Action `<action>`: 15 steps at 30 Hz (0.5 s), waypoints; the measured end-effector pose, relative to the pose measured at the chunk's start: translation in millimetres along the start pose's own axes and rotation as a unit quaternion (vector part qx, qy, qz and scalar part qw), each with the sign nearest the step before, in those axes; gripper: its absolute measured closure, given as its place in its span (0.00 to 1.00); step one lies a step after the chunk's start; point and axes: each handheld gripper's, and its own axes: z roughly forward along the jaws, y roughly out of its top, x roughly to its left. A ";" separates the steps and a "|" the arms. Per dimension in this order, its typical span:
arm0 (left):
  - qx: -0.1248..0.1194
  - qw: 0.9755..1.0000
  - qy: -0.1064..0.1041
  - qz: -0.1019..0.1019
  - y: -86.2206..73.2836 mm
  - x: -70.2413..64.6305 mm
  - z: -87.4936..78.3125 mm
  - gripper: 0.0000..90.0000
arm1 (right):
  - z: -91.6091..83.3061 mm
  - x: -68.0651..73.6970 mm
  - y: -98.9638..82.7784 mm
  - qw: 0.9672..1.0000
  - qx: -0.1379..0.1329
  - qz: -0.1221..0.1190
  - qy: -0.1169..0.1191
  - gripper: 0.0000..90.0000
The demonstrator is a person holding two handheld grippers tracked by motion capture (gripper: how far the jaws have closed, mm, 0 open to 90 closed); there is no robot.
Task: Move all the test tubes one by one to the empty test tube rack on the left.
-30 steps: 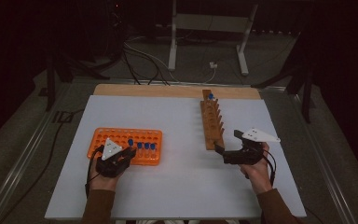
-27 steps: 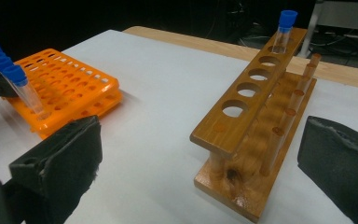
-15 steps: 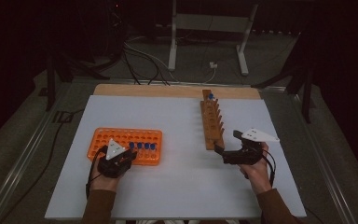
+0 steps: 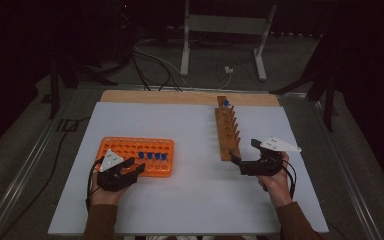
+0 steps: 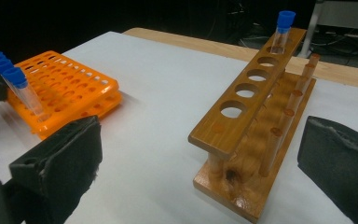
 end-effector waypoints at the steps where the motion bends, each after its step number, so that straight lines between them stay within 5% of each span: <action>1: -0.007 1.000 -0.003 -0.007 0.1 0.7 -1.8 0.49 | 0.1 0.0 0.2 1.000 0.000 0.000 0.000 0.00; 8: -0.044 0.999 0.016 -0.016 2.5 0.0 -10.0 0.20 | -1.8 -1.9 6.5 1.000 -0.007 -0.003 0.000 0.00; 15: -0.069 0.997 0.029 -0.012 5.1 -1.6 -16.9 0.01 | 2.1 -6.6 16.5 1.000 -0.005 -0.007 0.002 0.00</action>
